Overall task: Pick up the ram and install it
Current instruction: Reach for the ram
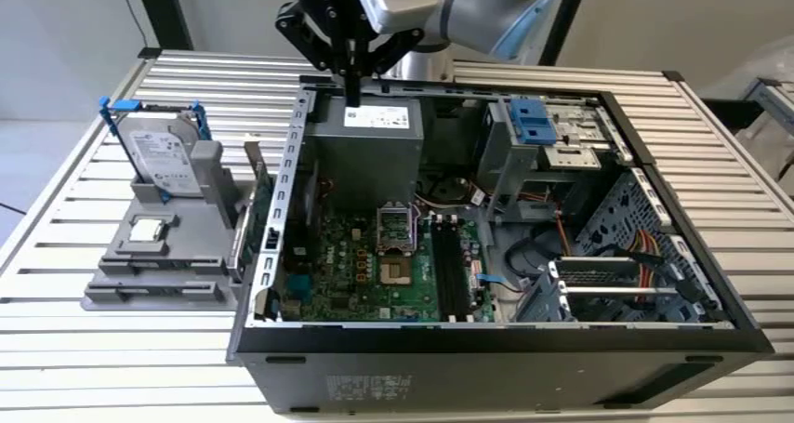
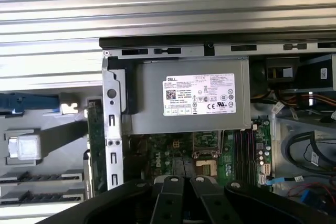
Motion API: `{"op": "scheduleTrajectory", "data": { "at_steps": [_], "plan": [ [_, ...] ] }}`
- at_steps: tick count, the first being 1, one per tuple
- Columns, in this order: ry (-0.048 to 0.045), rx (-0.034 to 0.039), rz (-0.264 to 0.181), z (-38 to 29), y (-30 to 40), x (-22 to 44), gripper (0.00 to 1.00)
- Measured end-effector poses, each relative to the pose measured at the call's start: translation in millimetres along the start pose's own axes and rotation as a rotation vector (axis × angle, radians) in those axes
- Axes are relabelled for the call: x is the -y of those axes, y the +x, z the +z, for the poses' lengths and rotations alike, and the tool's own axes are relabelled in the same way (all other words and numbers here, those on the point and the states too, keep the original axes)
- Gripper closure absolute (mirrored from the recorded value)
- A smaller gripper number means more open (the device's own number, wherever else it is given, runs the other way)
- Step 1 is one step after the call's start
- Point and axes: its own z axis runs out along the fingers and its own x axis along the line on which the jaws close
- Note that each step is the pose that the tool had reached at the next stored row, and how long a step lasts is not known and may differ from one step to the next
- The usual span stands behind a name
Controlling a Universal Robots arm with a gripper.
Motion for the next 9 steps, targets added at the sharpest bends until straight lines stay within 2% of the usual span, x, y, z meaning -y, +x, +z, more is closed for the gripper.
{"op": "scheduleTrajectory", "data": {
  "at_steps": [4, 9],
  "plan": [
    [0.0000, 0.0000, 0.000, 0.0, 2.7, 0.2, 1.00],
    [0.0000, 0.0000, 0.000, -0.1, 9.7, 0.7, 1.00]
  ]
}}
